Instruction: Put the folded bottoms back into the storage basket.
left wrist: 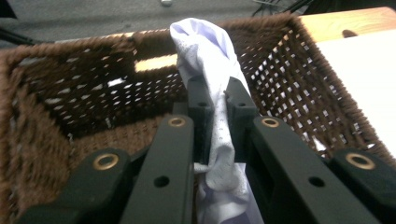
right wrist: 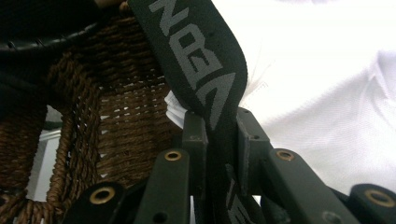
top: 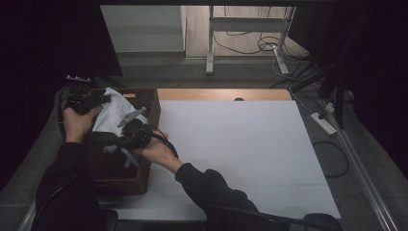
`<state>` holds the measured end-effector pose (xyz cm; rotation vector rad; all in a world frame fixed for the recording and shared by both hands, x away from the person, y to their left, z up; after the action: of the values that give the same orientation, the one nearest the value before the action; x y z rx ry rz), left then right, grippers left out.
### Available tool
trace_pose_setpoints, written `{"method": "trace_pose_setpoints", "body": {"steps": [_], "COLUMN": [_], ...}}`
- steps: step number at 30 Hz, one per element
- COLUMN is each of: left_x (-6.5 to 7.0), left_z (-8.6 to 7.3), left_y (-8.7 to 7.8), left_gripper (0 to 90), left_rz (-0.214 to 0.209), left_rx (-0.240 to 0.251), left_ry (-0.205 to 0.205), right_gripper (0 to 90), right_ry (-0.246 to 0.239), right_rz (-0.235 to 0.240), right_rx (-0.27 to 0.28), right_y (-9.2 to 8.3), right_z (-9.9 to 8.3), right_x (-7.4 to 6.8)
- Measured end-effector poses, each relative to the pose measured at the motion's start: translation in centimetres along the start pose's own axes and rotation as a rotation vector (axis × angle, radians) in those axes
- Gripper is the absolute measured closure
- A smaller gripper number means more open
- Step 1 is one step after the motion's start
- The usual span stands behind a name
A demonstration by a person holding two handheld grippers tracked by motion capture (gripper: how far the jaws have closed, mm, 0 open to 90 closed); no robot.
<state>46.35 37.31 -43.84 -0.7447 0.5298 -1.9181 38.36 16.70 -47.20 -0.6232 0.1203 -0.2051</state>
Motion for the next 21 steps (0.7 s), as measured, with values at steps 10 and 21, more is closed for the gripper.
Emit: {"method": "trace_pose_setpoints", "body": {"steps": [10,21], "left_x": [-1.8,-1.6], "left_z": [-1.3,-1.4], "left_y": [-1.8,-1.5], "left_gripper": [56.4,12.5], "left_rz": [0.131,0.02], "left_rx": [0.012,0.123], "left_ry": [0.0,-0.014], "right_gripper": [49.7,29.3], "right_ry": [0.021,0.068], "right_rz": [0.015,-0.027], "right_rx": [0.009,0.047], "right_y": [0.8,-3.0], "right_z": [0.4,1.4], "right_x": [-0.9,1.8]}}
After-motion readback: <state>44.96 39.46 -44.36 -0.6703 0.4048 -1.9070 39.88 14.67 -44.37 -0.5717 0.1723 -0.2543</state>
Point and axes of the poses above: each handheld gripper's, and its own axes: y roughly forward along the jaws, z roughly out of its top, x roughly to its right, the point moved 3 cm from there along y, roughly forward along the jaws, and after that the axes turned 4 degrees about -z, right-handed, at the moved point
